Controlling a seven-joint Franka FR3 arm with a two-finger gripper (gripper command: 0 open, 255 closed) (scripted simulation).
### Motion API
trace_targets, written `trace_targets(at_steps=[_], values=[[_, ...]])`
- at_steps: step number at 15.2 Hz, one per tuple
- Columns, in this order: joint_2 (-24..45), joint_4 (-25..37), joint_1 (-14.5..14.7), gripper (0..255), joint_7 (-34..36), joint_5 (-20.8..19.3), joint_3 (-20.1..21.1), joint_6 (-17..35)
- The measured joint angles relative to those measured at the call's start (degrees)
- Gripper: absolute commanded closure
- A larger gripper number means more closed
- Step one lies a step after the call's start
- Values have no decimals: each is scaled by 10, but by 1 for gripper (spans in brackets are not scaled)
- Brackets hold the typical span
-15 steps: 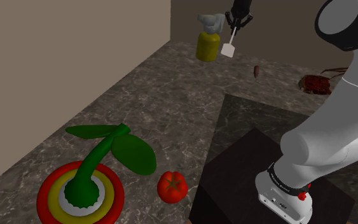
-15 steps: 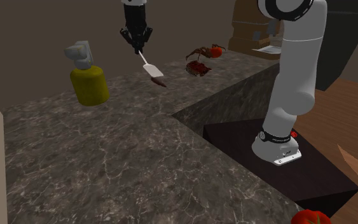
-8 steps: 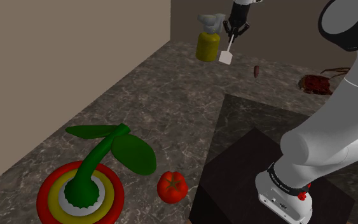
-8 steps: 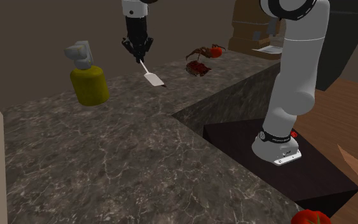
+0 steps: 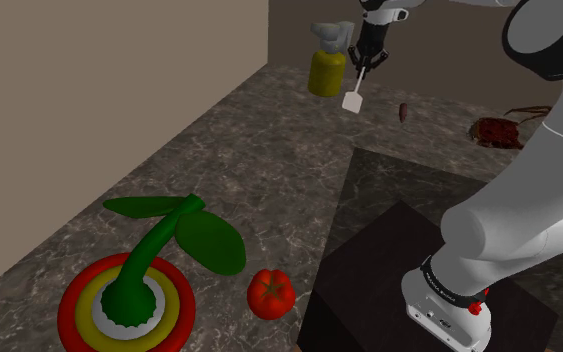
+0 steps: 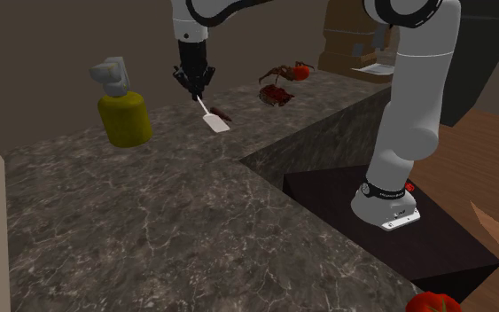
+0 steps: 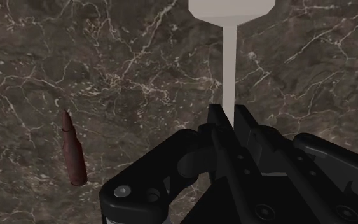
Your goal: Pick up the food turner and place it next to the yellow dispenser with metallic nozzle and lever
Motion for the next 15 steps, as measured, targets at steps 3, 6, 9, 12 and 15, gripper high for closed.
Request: trace_targets(at_steps=[3,6,9,12,15], values=[[1,-21,0,255,1,-1,0,22],[5,-39,0,255,3,-2,0,45],[9,-58,0,255,4,-3,0,66],[14,-72,0,255,5,-4,-1,86],[17,-93,0,255,8,-5,-1,109]])
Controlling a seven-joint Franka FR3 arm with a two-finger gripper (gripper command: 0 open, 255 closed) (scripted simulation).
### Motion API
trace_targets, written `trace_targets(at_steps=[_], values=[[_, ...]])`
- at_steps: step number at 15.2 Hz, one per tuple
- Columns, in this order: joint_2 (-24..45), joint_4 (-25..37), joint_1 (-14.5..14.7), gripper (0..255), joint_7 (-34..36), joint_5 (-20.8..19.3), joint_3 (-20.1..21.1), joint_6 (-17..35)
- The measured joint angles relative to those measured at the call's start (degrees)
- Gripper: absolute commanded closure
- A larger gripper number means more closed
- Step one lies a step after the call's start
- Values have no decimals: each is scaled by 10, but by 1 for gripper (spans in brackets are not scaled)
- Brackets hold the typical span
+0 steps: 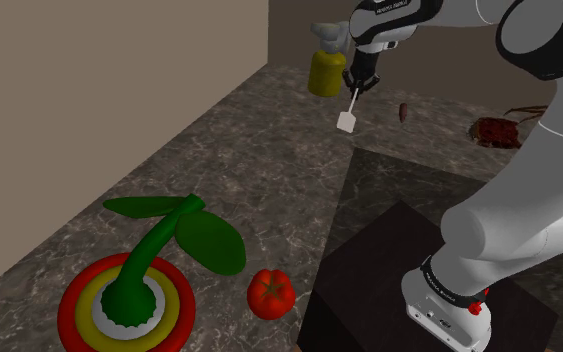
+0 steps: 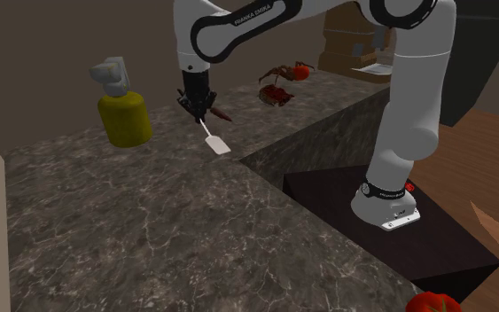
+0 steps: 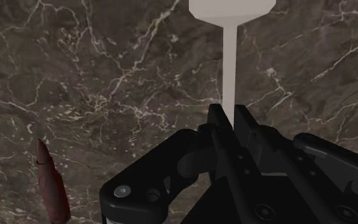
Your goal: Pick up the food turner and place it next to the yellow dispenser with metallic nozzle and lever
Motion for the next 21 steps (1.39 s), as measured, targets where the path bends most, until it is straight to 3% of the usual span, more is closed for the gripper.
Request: trace_targets(at_steps=[17,21], values=[[51,-70,1,255,12,-13,-3,120],[56,-74,2,255,13,-14,-4,129]])
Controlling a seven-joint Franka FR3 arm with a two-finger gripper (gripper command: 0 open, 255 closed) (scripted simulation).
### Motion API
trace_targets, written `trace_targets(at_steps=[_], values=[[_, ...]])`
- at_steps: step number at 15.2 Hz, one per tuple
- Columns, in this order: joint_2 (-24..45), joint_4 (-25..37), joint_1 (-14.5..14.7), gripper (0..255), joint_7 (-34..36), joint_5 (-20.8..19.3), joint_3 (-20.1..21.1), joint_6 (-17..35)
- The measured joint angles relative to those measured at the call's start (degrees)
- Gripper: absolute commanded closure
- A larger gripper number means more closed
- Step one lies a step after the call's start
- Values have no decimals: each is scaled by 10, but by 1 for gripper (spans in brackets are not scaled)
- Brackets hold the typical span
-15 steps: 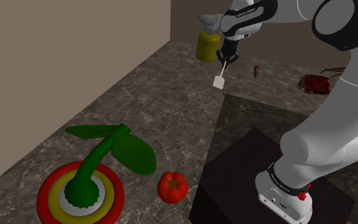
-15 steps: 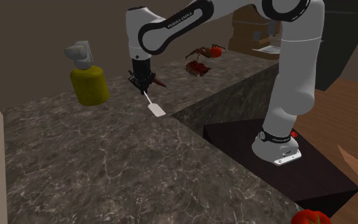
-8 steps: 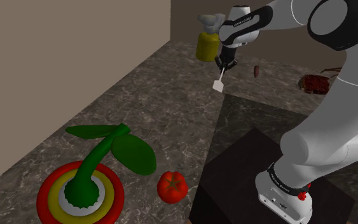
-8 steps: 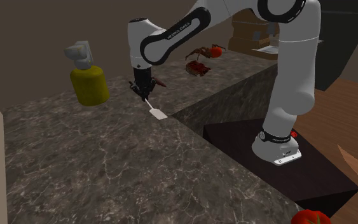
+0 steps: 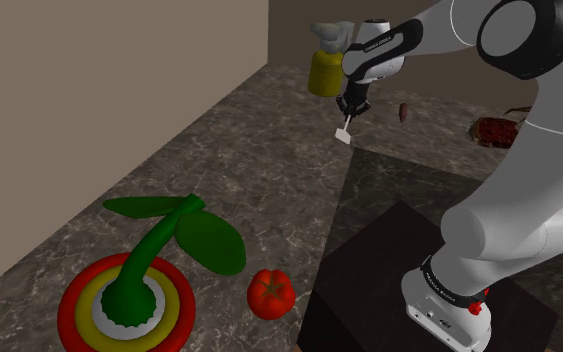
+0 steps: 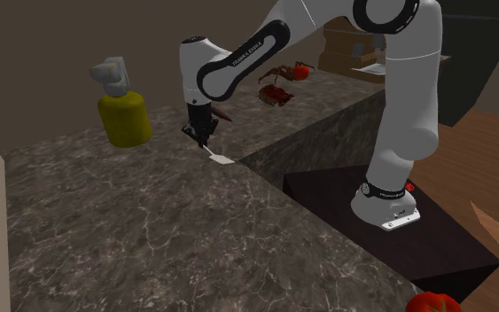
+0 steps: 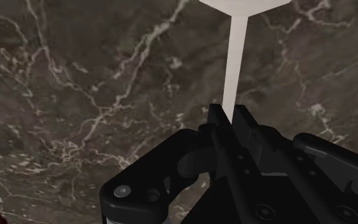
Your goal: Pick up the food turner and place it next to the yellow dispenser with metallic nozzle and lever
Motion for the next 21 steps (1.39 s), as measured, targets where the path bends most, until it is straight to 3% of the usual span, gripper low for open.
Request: trace_targets(at_steps=[3,4,10,15,21], values=[[0,-1,0,255,0,0,0,1],[0,-1,0,0,0,0,0,1],[0,-1,0,0,0,0,0,1],[-31,24,0,0,-3,7,3,-53],[-37,25,0,0,-6,9,3,-62]])
